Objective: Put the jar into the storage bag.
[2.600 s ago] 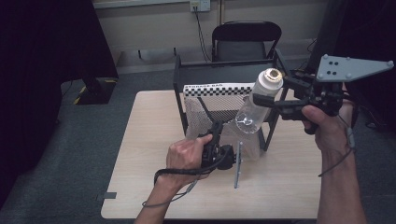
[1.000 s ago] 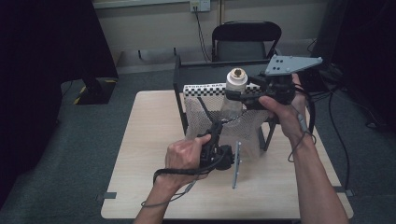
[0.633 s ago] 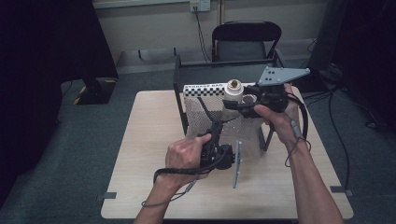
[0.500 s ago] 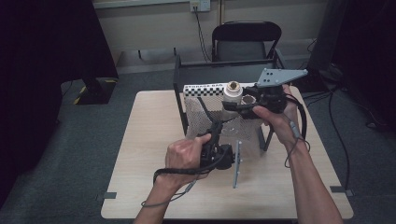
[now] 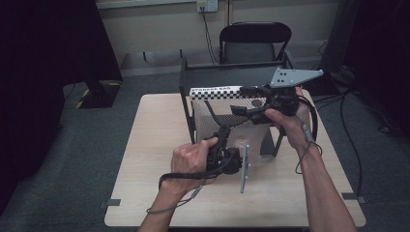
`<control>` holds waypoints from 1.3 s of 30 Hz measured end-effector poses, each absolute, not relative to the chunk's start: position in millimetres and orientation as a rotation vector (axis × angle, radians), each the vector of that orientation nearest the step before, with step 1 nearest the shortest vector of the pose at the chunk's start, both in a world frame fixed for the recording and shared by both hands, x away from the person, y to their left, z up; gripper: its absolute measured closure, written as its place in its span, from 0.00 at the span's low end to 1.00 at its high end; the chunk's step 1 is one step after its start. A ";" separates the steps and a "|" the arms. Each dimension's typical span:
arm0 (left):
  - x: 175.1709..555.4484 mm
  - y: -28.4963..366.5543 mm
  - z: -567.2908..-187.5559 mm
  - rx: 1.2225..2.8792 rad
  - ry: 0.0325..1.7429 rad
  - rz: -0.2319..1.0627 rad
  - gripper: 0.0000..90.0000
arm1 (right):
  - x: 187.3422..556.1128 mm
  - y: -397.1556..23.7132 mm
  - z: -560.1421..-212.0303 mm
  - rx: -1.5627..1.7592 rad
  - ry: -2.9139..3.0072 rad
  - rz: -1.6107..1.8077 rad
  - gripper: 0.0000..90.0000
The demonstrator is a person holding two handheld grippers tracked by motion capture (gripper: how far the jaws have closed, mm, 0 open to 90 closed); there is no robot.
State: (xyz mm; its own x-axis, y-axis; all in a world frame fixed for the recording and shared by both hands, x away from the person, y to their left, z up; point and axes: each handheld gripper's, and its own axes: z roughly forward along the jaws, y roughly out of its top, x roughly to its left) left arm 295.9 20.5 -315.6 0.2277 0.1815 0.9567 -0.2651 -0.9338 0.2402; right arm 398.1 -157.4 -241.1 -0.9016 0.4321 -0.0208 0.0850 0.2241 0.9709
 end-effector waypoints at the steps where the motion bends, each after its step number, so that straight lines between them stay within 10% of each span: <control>1: 297.8 20.6 -314.1 2.157 -0.082 1.766 0.99 | 398.1 -158.5 -240.7 0.484 2.203 1.748 0.30; 39: 294.7 22.3 -311.1 2.135 -0.065 1.757 0.99 | 377.2 -225.0 -262.5 0.767 1.896 1.660 0.00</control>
State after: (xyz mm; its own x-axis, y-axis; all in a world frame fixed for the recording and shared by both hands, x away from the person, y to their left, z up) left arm 294.7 22.3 -311.1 0.2198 0.1983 0.9552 -0.2685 -0.9290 0.2547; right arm 377.2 -225.0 -262.5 -0.7149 0.6992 -0.0060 0.0867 0.0972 0.9915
